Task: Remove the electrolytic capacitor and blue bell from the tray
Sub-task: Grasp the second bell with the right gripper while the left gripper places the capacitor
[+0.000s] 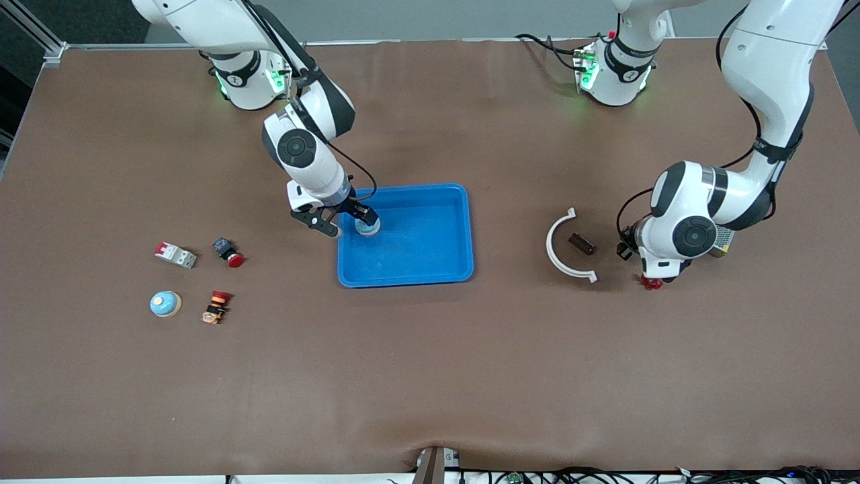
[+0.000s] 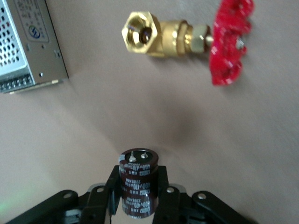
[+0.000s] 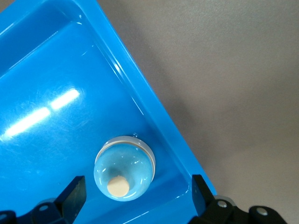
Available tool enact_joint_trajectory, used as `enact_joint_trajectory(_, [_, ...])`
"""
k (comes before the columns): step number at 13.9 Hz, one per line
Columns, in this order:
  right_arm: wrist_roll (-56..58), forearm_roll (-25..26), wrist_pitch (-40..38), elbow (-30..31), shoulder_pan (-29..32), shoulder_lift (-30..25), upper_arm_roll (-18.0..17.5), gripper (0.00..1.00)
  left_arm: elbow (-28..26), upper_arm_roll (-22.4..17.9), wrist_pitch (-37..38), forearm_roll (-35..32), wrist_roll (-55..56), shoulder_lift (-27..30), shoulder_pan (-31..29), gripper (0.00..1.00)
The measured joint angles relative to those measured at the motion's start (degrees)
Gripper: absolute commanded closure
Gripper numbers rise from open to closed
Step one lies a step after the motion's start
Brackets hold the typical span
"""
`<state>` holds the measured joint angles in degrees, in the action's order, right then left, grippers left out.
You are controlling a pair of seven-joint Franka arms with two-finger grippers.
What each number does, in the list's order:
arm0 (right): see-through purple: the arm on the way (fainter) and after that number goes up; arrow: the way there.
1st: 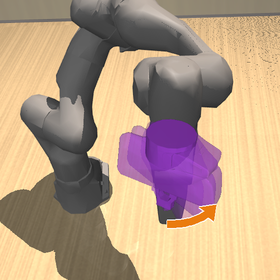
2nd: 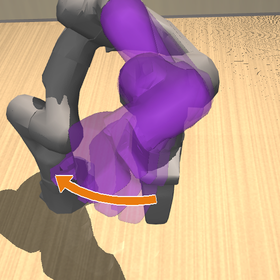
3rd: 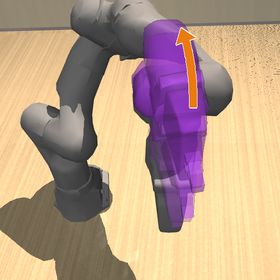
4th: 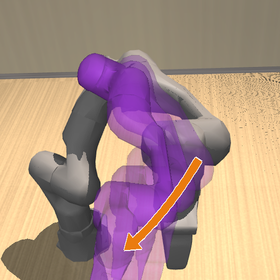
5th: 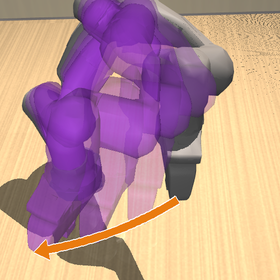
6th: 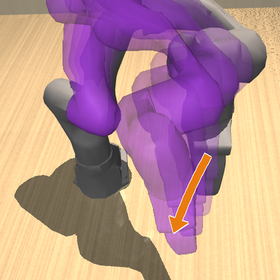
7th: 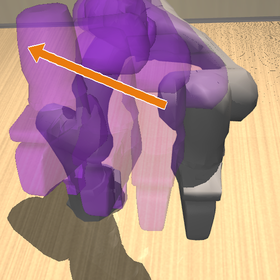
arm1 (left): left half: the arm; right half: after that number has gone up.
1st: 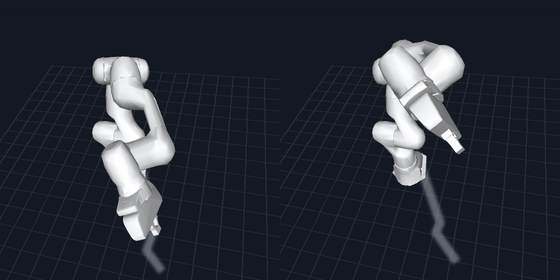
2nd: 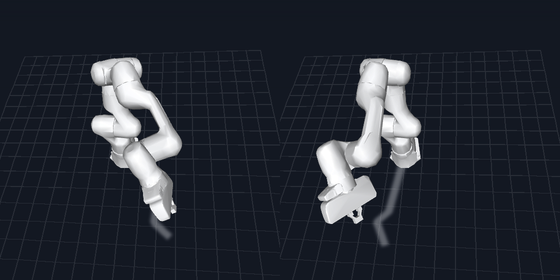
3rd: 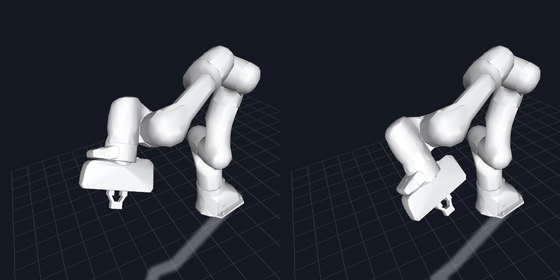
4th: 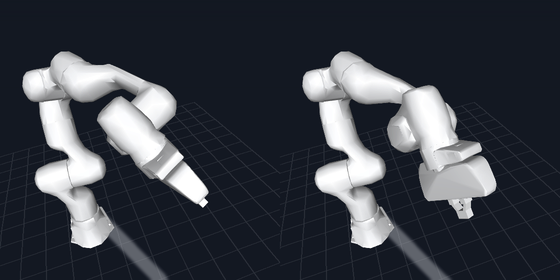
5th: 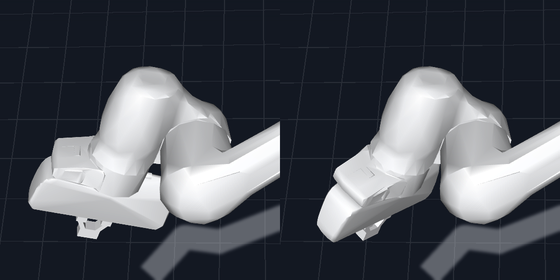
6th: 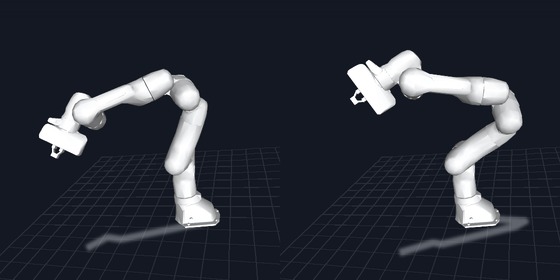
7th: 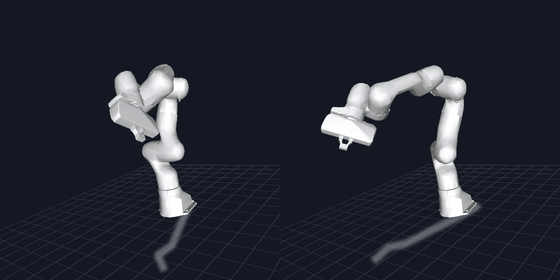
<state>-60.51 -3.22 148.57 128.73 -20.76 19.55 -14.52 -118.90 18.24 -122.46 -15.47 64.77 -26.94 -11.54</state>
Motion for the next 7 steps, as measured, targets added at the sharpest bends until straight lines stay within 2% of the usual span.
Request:
enact_joint_trajectory(2, [-0.66, 0.0, 0.02, -0.22, -0.32, 0.11, 0.01, 0.0, 0.0, 0.0, -0.51, -1.09, -0.07, -0.6, -0.93, 0.61])
enact_joint_trajectory(3, [-1.19, 0.0, 0.02, -0.44, -0.69, 0.33, 0.01, 0.0, 0.01, 0.0, -0.67, -1.19, -0.11, -0.74, -1.1, 0.35])
enact_joint_trajectory(4, [-1.88, 0.0, 0.05, -0.73, -1.21, 0.7, 0.05, 0.0, 0.03, 0.01, -0.83, -1.2, -0.13, -0.82, -1.11, 0.0])
enact_joint_trajectory(7, [-3.21, 0.01, 0.69, -1.83, -2.49, 2.27, 0.28, 0.0, 0.55, 0.14, -1.09, -1.21, -0.15, -0.83, -1.09, 0.0])
